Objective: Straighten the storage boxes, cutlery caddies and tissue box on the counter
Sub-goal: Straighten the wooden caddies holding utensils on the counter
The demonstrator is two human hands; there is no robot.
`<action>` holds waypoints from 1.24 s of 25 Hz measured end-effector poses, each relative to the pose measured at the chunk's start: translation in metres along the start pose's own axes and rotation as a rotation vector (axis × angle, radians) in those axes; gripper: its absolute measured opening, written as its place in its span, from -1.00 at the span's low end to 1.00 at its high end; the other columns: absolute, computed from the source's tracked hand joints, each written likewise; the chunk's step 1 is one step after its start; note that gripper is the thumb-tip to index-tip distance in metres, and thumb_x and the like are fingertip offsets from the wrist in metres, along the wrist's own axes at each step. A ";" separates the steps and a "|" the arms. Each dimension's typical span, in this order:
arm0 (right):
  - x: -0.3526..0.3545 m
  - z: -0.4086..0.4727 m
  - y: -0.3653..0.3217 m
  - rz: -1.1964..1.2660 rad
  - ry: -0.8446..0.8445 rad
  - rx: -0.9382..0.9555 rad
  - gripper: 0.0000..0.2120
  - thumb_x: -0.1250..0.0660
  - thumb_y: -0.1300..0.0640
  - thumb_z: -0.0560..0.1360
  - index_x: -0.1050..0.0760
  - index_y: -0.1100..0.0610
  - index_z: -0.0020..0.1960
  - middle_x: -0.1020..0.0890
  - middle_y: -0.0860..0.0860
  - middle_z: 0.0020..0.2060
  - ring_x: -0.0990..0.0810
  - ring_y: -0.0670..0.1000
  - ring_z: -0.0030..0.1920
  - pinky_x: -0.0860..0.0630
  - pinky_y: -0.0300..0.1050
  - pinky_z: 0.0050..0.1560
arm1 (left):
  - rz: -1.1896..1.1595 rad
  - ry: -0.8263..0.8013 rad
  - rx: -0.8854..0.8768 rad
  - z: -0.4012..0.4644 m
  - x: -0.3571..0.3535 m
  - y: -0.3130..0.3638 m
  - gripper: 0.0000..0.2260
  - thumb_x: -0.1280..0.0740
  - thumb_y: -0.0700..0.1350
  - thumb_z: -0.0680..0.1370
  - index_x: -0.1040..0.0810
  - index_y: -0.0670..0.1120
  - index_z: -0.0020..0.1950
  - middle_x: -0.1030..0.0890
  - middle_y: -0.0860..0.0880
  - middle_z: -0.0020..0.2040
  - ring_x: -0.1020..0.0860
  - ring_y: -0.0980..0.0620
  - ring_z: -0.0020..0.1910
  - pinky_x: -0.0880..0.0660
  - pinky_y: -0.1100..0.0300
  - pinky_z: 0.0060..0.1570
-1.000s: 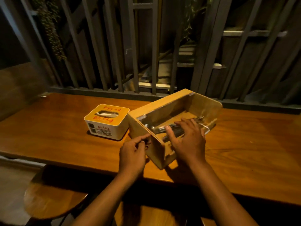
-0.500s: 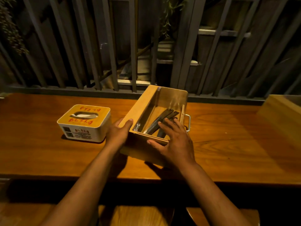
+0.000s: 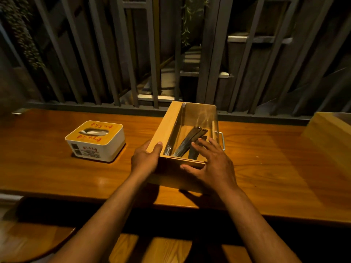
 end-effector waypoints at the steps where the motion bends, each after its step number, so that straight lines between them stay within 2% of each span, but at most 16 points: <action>1: 0.007 -0.003 0.011 0.004 -0.003 0.004 -0.22 -0.30 -0.48 0.29 -0.32 -0.21 0.43 -0.30 -0.16 0.50 -0.07 -0.05 0.55 -0.23 0.05 0.47 | 0.007 0.010 -0.003 -0.008 -0.010 0.004 -0.55 -0.30 0.14 0.56 -0.46 0.01 0.41 -0.56 -0.08 0.29 -0.51 -0.12 0.25 -0.49 -0.01 0.20; 6: 0.043 -0.019 0.071 0.017 -0.048 0.049 -0.24 -0.34 -0.43 0.31 -0.30 -0.21 0.44 -0.27 -0.17 0.51 -0.06 -0.06 0.55 -0.20 0.05 0.46 | 0.008 0.054 -0.013 -0.053 -0.066 0.024 -0.58 -0.30 0.14 0.56 -0.49 -0.01 0.37 -0.58 -0.08 0.26 -0.52 -0.13 0.22 -0.51 -0.02 0.19; 11: 0.090 -0.039 0.150 0.021 -0.053 0.071 -0.23 -0.36 -0.42 0.31 -0.30 -0.19 0.45 -0.28 -0.16 0.50 -0.07 -0.04 0.55 -0.21 0.07 0.47 | 0.000 0.084 -0.006 -0.106 -0.142 0.049 -0.56 -0.31 0.16 0.55 -0.49 0.01 0.37 -0.58 -0.08 0.27 -0.52 -0.15 0.23 -0.52 -0.12 0.20; 17: 0.140 -0.065 0.236 0.028 -0.049 0.054 -0.23 -0.37 -0.42 0.29 -0.30 -0.23 0.44 -0.27 -0.19 0.50 -0.08 -0.08 0.54 -0.26 0.07 0.44 | -0.002 0.104 -0.002 -0.158 -0.226 0.077 -0.55 -0.31 0.14 0.55 -0.46 -0.02 0.38 -0.54 -0.09 0.31 -0.49 -0.16 0.27 -0.51 0.01 0.11; 22: 0.164 -0.075 0.281 -0.036 -0.060 0.016 -0.18 -0.36 -0.44 0.28 -0.24 -0.24 0.46 -0.22 -0.21 0.52 -0.04 -0.08 0.55 -0.27 0.10 0.42 | 0.052 0.097 -0.043 -0.178 -0.273 0.095 -0.57 -0.29 0.14 0.57 -0.47 -0.02 0.37 -0.57 -0.09 0.29 -0.51 -0.17 0.24 -0.52 -0.07 0.18; 26: 0.180 -0.081 0.305 -0.007 0.011 0.009 -0.20 -0.38 -0.43 0.27 -0.30 -0.22 0.45 -0.29 -0.19 0.50 -0.10 -0.07 0.54 -0.30 0.08 0.44 | 0.058 0.045 -0.078 -0.183 -0.301 0.106 -0.59 -0.27 0.15 0.57 -0.48 -0.01 0.35 -0.57 -0.09 0.27 -0.52 -0.16 0.23 -0.53 -0.09 0.16; 31: 0.193 -0.085 0.335 -0.022 0.029 -0.011 -0.21 -0.38 -0.43 0.27 -0.30 -0.24 0.44 -0.28 -0.22 0.49 -0.09 -0.10 0.54 -0.27 0.04 0.45 | 0.072 0.034 -0.070 -0.191 -0.332 0.111 -0.55 -0.27 0.20 0.55 -0.47 0.00 0.36 -0.56 -0.08 0.28 -0.51 -0.16 0.24 -0.53 -0.11 0.17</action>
Point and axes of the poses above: each hand's wrist, its own z-axis towards the middle knuckle, its own x-axis out of the back of the hand, y = z × x, the point moved 8 cm from there along z, towards the middle knuckle
